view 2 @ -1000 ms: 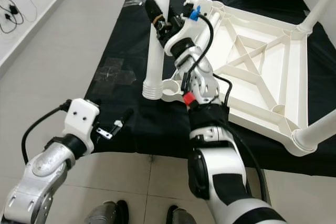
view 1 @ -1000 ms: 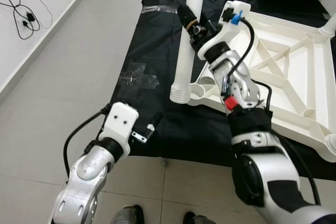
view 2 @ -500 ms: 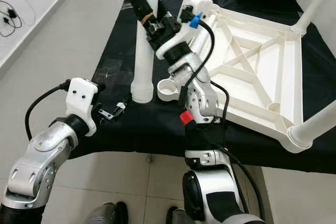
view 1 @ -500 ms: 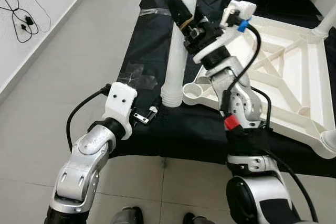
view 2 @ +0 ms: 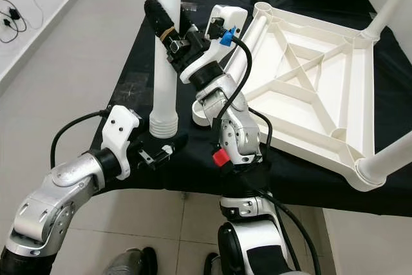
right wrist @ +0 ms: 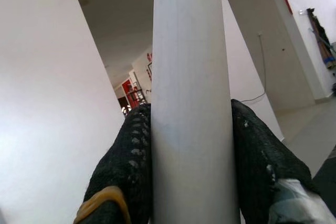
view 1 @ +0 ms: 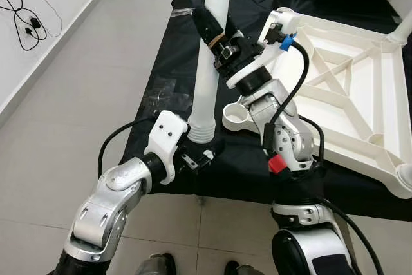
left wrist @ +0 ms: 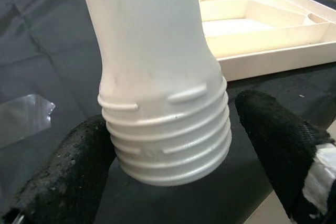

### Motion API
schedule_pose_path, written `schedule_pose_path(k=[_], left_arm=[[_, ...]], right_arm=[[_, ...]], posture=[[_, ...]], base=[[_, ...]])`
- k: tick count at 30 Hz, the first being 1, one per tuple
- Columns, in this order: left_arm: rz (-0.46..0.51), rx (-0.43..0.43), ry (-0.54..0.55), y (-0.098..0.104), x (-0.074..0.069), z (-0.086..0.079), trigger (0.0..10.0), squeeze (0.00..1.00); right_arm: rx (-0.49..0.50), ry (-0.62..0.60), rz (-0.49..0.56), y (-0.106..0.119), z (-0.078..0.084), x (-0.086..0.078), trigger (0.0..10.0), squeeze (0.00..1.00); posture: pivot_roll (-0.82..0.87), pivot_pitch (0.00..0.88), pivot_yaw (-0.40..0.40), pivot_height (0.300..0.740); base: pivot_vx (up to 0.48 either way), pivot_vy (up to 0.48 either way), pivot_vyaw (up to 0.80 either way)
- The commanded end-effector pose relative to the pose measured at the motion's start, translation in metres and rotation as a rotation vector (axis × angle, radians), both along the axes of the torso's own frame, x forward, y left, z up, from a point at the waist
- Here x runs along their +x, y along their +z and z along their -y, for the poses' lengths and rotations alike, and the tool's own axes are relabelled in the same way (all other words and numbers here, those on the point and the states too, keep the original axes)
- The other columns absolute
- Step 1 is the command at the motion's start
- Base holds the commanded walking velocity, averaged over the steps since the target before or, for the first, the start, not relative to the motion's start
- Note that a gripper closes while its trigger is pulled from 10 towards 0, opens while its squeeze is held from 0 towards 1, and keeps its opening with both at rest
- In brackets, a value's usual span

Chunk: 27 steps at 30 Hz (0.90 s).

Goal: Building children table

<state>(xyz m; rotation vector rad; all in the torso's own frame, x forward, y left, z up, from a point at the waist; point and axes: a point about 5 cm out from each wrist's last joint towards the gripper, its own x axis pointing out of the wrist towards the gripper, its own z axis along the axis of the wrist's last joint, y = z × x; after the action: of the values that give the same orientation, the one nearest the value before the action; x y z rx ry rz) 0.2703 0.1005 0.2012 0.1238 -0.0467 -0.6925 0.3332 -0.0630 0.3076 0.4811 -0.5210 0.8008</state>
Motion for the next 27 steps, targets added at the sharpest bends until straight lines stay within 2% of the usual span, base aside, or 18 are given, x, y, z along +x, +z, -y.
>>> schedule_pose_path(k=[1, 7, 8, 9, 17, 20, 21, 23, 24, 25, 27], left_arm=[[0.014, 0.02, 0.042, -0.001, 0.005, -0.006, 10.0, 0.0], [0.038, 0.02, 0.091, 0.003, 0.011, -0.013, 10.0, 0.0], [0.046, 0.021, 0.103, 0.004, 0.013, -0.014, 6.0, 0.0], [0.052, 0.023, 0.105, 0.004, 0.013, -0.015, 0.0, 0.0], [0.069, 0.031, 0.121, 0.002, 0.014, -0.015, 0.0, 0.0], [0.084, 0.054, 0.162, 0.001, 0.017, -0.019, 0.0, 0.0], [0.087, 0.076, 0.193, 0.0, 0.019, -0.022, 7.8, 0.0], [0.086, 0.084, 0.198, 0.0, 0.02, -0.023, 7.8, 0.0], [0.094, 0.099, 0.199, 0.0, 0.02, -0.024, 10.0, 0.0], [0.102, 0.112, 0.201, 0.0, 0.02, -0.025, 10.0, 0.0], [0.112, 0.13, 0.205, 0.0, 0.02, -0.026, 10.0, 0.0]], right_arm=[[-0.002, 0.033, 0.016, 0.001, -0.003, -0.006, 0.0, 0.0], [-0.018, 0.044, 0.021, -0.002, -0.005, -0.01, 0.0, 0.0], [-0.022, 0.048, 0.021, -0.003, -0.006, -0.012, 0.0, 0.0], [-0.025, 0.049, 0.018, -0.003, -0.006, -0.013, 0.0, 0.0], [-0.017, 0.066, 0.005, -0.003, -0.01, -0.016, 0.0, 0.0], [-0.021, 0.061, -0.005, -0.003, -0.011, -0.017, 0.0, 0.0], [-0.04, 0.037, -0.027, -0.006, -0.01, -0.015, 2.1, 0.0], [-0.047, 0.031, -0.033, -0.006, -0.01, -0.015, 2.1, 0.0], [-0.054, 0.018, -0.044, -0.009, -0.009, -0.013, 10.0, 0.0], [-0.06, 0.003, -0.05, -0.011, -0.008, -0.012, 10.0, 1.0], [-0.066, -0.01, -0.059, -0.013, -0.006, -0.01, 10.0, 1.0]], posture=[[0.14, 0.166, -0.029, 0.74], [0.14, 0.167, -0.029, 0.74], [0.14, 0.17, -0.027, 0.74], [0.14, 0.171, -0.026, 0.74], [0.13, 0.175, -0.025, 0.74], [0.13, 0.177, -0.026, 0.74], [0.14, 0.178, -0.026, 0.74], [0.14, 0.178, -0.026, 0.74], [0.14, 0.179, -0.026, 0.74], [0.14, 0.179, -0.026, 0.74], [0.13, 0.181, -0.025, 0.74]], base=[[0.0, 0.0, 0.0], [0.0, 0.0, 0.0], [0.0, 0.0, 0.0], [0.0, 0.0, 0.0], [0.0, 0.0, 0.0], [0.0, 0.0, 0.0], [0.0, 0.0, 0.0], [0.0, 0.0, 0.0], [0.0, 0.0, 0.0], [0.0, 0.0, 0.0], [0.0, 0.0, 0.0]])
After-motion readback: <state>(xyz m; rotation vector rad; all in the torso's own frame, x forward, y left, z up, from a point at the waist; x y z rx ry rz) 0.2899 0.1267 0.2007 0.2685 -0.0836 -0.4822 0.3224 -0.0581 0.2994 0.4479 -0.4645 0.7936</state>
